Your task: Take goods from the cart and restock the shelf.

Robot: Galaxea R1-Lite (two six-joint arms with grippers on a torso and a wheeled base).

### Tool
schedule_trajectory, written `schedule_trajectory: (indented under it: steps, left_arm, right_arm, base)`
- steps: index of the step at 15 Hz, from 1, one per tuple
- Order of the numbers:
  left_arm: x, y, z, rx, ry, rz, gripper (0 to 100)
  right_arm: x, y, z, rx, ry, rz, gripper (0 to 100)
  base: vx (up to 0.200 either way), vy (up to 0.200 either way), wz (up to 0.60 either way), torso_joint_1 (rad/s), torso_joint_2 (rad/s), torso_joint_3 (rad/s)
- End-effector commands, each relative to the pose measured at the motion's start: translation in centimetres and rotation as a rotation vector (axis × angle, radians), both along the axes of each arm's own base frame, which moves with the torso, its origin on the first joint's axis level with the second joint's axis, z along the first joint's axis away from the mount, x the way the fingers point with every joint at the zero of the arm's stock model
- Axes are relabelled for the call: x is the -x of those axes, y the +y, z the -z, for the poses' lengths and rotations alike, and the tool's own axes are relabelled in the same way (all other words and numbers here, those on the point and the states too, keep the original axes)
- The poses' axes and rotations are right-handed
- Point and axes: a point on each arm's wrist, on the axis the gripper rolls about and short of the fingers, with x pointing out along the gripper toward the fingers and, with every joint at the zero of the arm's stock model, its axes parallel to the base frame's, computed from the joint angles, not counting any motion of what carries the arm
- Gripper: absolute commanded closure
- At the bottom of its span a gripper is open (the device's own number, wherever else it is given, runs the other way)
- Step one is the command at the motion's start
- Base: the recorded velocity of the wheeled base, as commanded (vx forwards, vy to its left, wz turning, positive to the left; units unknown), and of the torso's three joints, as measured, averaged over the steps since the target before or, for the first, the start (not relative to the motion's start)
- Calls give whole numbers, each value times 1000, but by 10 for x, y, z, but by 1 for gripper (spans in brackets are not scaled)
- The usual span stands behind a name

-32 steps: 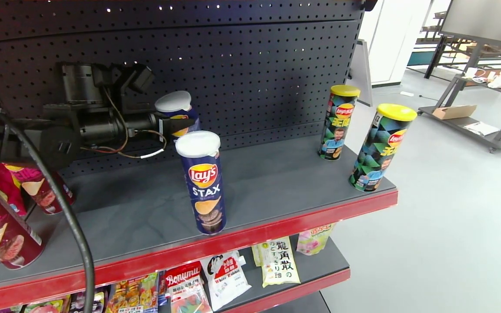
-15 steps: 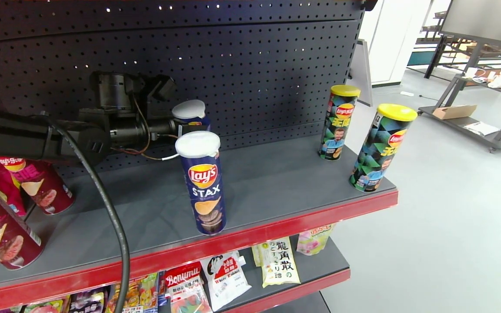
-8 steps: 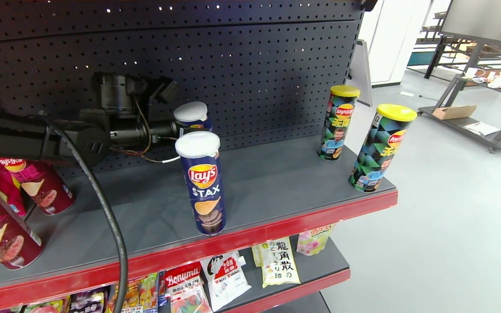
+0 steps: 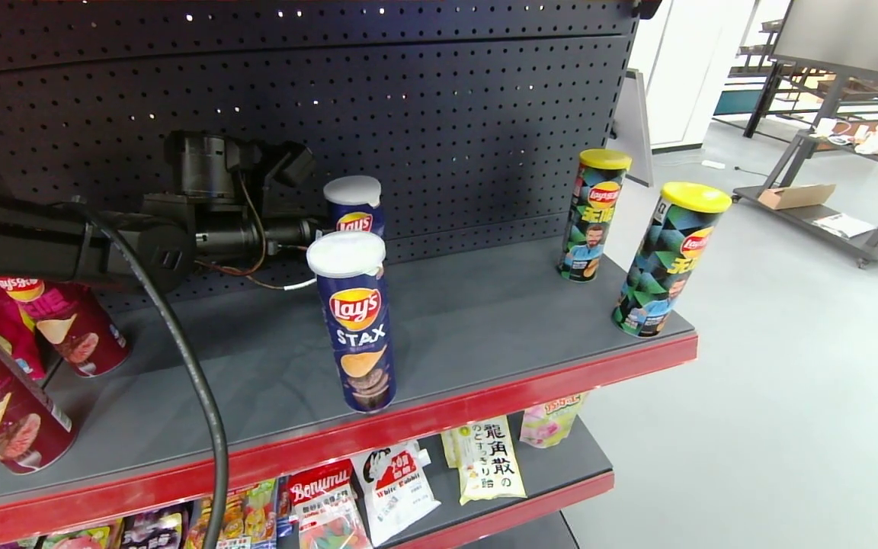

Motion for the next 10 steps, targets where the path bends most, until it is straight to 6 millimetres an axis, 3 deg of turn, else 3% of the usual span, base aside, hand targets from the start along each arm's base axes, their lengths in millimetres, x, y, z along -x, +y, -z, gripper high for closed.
schedule_trajectory:
  steps: [1,8,10]
  left_arm:
    - [3,1,-3,2,-9,0,0]
    - [28,32,-16,2,-12,-69,0]
    - [50,47,-23,2,-16,-99,0]
  right_arm:
    - [0,0,0,0,1,-1,0]
    - [0,0,0,0,1,-1,0]
    - [0,0,0,0,1,-1,0]
  base:
    - [0,0,0,0,0,0]
    - [0,0,0,0,0,0]
    - [0,0,0,0,0,0]
